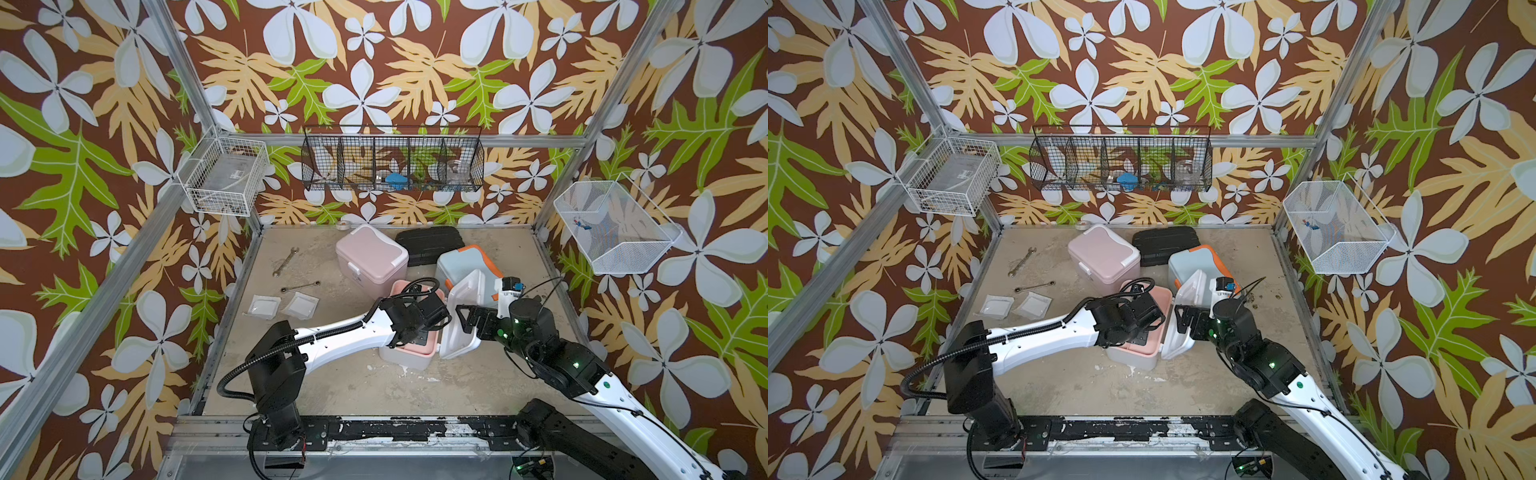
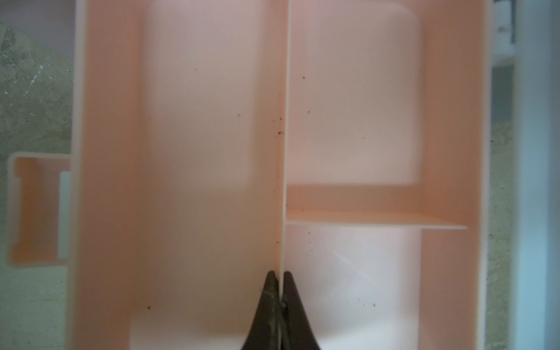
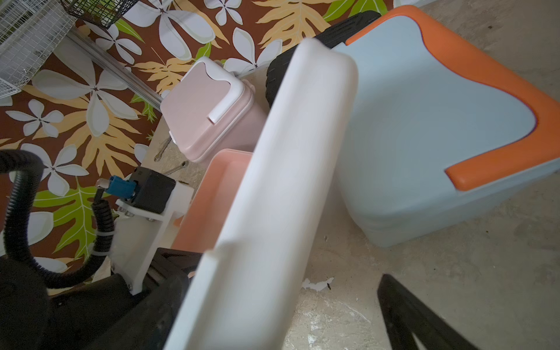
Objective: Open first aid kits and take out gauze
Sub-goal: Pick up the compartment layer from the first aid kit.
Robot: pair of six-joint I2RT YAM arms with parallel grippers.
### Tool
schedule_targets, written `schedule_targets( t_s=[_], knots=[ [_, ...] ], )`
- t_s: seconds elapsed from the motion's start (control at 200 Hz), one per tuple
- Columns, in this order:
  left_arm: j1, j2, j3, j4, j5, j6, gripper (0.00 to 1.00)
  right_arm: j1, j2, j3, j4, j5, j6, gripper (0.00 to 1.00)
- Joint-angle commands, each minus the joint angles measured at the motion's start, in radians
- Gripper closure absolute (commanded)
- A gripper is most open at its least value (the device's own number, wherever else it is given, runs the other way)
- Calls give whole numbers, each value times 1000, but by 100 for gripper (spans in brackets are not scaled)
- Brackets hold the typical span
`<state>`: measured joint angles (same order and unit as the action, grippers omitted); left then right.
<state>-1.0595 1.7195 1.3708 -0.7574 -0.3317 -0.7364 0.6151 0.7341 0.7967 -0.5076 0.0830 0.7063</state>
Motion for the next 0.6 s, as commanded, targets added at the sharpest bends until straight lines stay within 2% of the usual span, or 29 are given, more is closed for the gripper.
schedule_targets(
  t_s=[0.0, 0.596],
  knots=[
    [0, -16, 11, -23, -3, -22, 100, 2, -4, 7, 25, -1, 7, 0],
    [0, -178, 77, -39, -64, -13, 100, 1, -13, -8, 30, 0, 7, 0]
  ],
)
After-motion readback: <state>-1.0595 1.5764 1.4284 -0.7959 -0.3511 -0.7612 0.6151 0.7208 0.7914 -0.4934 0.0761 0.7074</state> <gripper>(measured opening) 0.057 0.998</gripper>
